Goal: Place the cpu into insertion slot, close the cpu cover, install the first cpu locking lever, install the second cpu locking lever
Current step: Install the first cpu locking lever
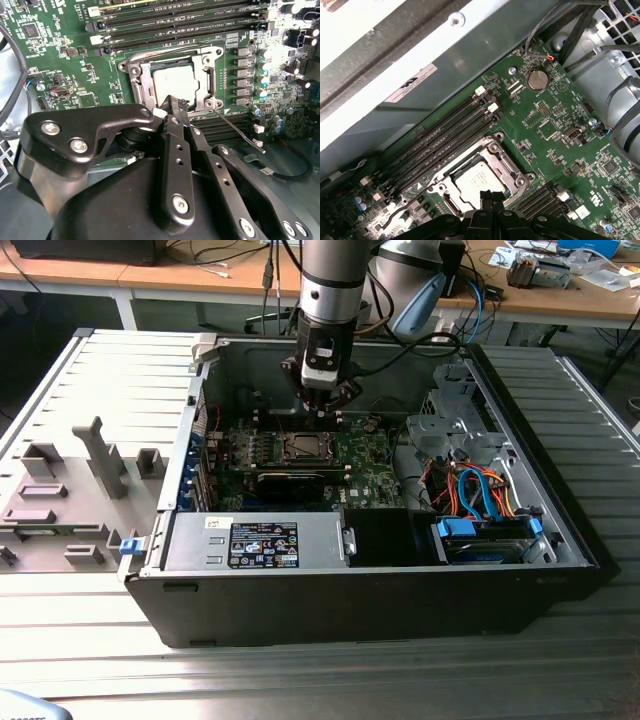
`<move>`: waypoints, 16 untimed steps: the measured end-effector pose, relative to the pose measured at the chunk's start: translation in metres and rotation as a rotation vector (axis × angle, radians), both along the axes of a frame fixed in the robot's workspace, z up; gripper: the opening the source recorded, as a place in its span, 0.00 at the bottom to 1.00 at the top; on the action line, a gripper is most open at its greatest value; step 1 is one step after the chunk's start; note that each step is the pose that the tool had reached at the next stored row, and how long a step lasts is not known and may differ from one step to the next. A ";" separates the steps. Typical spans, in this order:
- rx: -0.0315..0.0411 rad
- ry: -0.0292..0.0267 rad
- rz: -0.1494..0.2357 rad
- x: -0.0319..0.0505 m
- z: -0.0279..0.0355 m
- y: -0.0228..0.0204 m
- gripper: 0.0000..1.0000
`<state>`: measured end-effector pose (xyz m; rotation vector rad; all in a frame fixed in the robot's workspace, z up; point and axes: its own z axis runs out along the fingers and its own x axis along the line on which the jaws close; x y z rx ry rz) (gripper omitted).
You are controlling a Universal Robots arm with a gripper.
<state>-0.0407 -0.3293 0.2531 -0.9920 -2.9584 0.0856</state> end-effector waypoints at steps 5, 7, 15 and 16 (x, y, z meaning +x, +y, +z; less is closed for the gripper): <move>0.0000 0.0001 0.026 0.0000 0.0000 0.0000 0.11; 0.0000 0.0001 0.033 0.0000 0.0000 0.0000 0.11; 0.0000 0.0000 0.066 0.0000 0.0000 0.0000 0.11; 0.0000 0.0000 0.069 0.0000 0.0000 0.0000 0.11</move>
